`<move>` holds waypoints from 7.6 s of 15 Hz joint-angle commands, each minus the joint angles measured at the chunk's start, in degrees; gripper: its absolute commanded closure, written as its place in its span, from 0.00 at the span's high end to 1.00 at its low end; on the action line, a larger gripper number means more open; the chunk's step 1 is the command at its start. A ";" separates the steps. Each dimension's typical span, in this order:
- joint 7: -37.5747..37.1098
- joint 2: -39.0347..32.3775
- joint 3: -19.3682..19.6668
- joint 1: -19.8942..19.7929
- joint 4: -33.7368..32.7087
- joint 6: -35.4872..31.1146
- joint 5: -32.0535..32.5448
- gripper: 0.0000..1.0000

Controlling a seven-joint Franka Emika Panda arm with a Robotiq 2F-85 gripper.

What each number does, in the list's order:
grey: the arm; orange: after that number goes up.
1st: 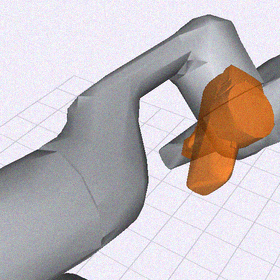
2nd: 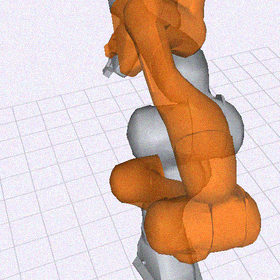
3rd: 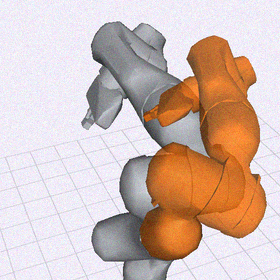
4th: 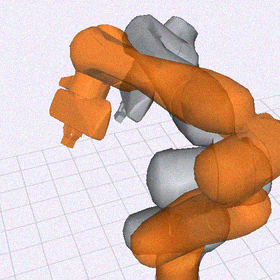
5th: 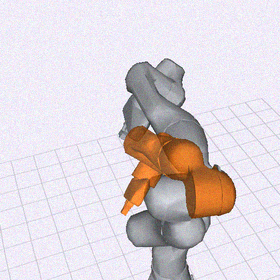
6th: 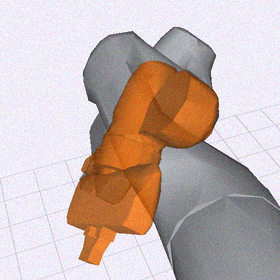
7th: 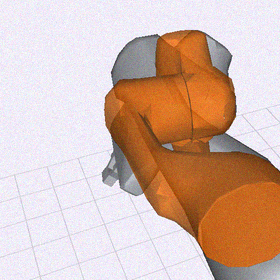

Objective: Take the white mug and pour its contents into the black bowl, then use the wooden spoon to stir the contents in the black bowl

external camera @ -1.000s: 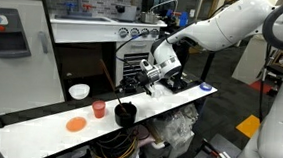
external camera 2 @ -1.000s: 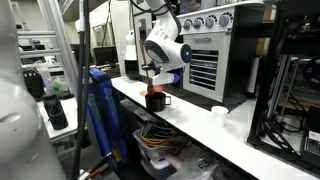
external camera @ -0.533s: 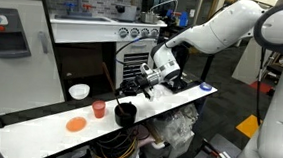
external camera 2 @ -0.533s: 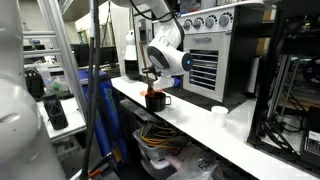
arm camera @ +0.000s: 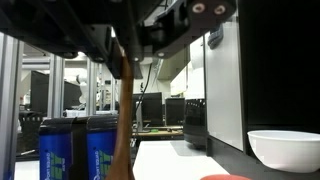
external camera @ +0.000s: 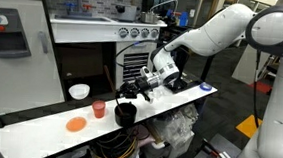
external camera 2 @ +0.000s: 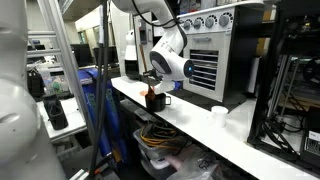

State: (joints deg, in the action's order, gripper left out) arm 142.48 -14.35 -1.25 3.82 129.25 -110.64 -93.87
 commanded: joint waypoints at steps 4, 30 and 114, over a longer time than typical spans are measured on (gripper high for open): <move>2.83 -2.05 0.88 -0.99 -0.92 3.10 -0.61 0.03; 3.68 -4.54 3.54 -3.00 -0.49 5.37 2.58 0.03; 6.69 -13.88 5.27 -5.07 -9.62 15.52 5.08 0.03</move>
State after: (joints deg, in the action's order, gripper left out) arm 148.78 -28.99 4.62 -0.97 119.15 -95.69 -89.12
